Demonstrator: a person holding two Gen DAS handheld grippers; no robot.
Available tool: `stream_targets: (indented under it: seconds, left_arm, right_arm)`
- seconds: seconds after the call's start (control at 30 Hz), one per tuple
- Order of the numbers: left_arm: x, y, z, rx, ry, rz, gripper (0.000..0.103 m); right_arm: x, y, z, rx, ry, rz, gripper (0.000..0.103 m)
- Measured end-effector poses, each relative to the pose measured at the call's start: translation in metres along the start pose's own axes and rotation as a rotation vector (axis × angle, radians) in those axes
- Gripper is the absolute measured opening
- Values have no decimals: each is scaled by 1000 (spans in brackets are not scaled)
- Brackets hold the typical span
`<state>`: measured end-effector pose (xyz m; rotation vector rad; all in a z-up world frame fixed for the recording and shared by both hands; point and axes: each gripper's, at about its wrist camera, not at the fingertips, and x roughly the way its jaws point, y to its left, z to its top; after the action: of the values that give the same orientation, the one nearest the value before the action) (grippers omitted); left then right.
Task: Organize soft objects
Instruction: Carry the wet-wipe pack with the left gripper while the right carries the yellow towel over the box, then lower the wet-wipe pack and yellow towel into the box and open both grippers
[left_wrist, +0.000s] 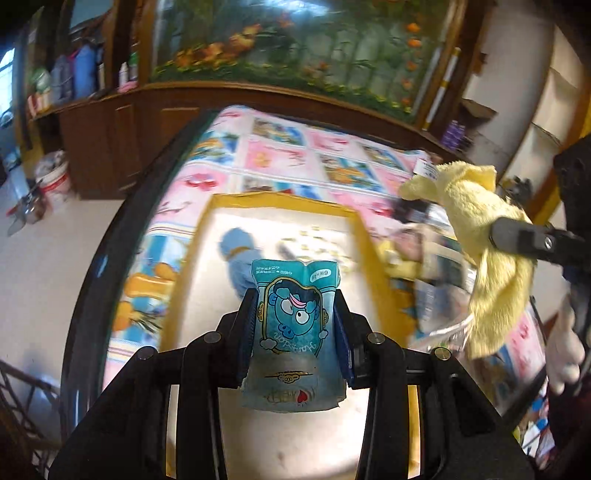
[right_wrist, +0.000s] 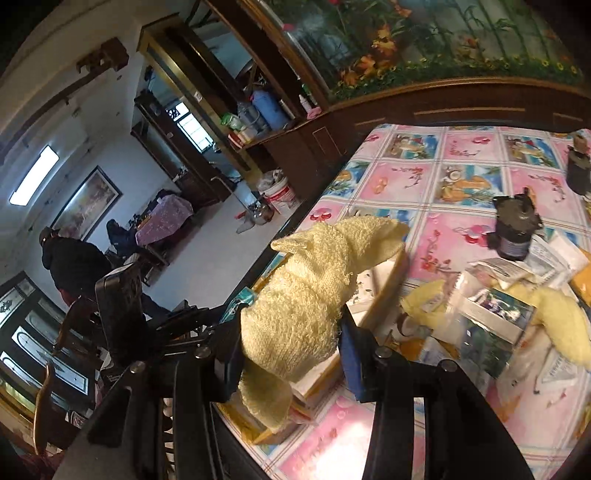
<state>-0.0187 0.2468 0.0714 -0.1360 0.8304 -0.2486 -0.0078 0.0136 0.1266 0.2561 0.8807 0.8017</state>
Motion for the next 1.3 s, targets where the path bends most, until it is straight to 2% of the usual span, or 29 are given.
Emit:
stream_targets:
  seconds: [0.1,0.23,0.4,0.57,0.77,0.83,0.97,1.03,1.13,1.23,1.3]
  left_arm:
    - [22,24,6,-56,21,33,38]
    - [38,43,6,-133,50,76,45]
    - [27,51,4,-195,30,67,51]
    - [6,54,3,-227,-6,80,52]
    - [-16,49,-1,-240,-51,68,52]
    - [-19,45,-5,-231,-51,53,52]
    - [-13,39,-7,-253,-34,14,52]
    - [-5,39,0,-302,-33,-58,52]
    - [9,37,17,-353,-65,-167,52]
    - [43,30,32,-369,3,-243,52]
    - [69,28,34,-370,76,-252,52]
  right_arm:
    - [45,7,14,-17,57,-23,44]
    - [94,10,23,-36,131,-60,44]
    - [141,1,24,-38,215,-89,47]
    - [158,-3,24,-21,238,-115,56]
    - [136,-1,30,14,180,-93,59]
    - [122,2,29,0,170,-84,59]
    - [115,19,8,-147,269,-122,59]
    - [121,28,-10,-243,331,-174,58]
    - [132,35,-28,-344,364,-237,55]
    - [140,34,-29,-340,377,-232,54]
    - [147,29,-26,-325,379,-240,53]
